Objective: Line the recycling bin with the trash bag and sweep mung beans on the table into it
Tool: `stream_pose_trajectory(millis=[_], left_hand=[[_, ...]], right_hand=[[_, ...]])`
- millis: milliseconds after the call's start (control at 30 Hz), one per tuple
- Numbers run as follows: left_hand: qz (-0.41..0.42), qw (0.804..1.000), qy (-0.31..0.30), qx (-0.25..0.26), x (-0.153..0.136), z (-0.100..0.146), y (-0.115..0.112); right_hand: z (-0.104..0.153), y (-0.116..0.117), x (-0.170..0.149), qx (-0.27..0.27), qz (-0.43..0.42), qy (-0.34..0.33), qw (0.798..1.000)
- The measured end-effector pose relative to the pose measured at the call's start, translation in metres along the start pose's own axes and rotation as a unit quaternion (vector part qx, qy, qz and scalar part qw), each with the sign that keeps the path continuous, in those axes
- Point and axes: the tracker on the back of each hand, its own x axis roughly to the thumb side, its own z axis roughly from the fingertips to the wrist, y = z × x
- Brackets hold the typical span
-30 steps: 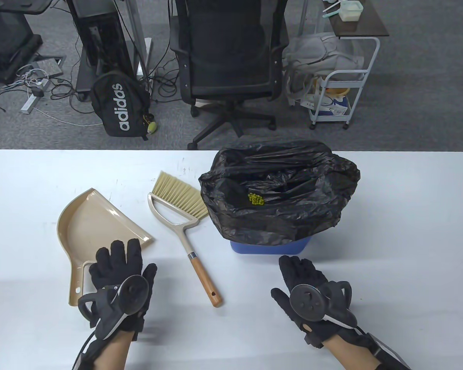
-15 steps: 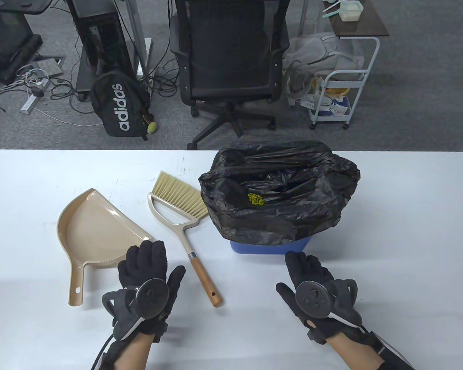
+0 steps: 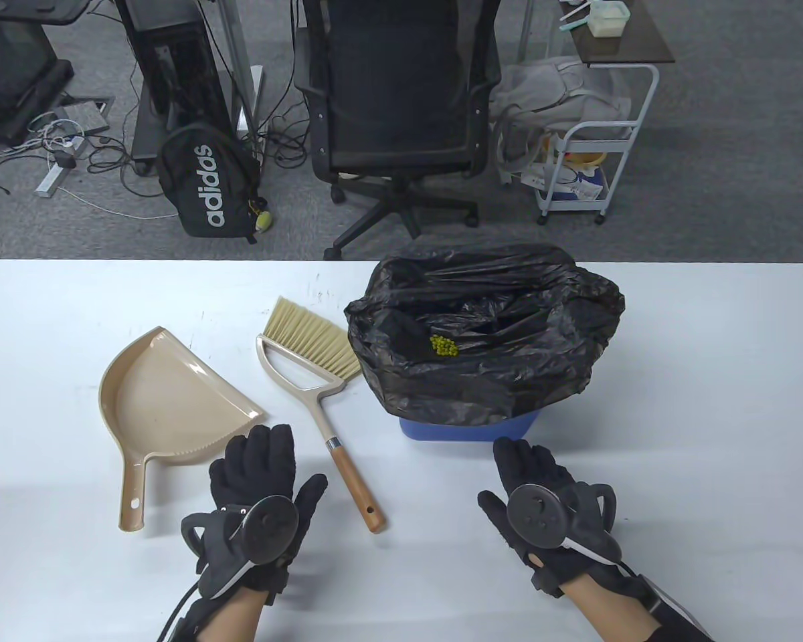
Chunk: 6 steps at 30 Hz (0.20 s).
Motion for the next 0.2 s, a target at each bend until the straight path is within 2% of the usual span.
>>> stream_pose_trajectory(millis=[200], left_hand=[[0.005, 1.000, 0.005, 0.004, -0.0024, 0.0007, 0.0023]], right_hand=[[-0.0002, 0.0017, 0.0000, 0.009, 0.002, 0.001, 1.000]])
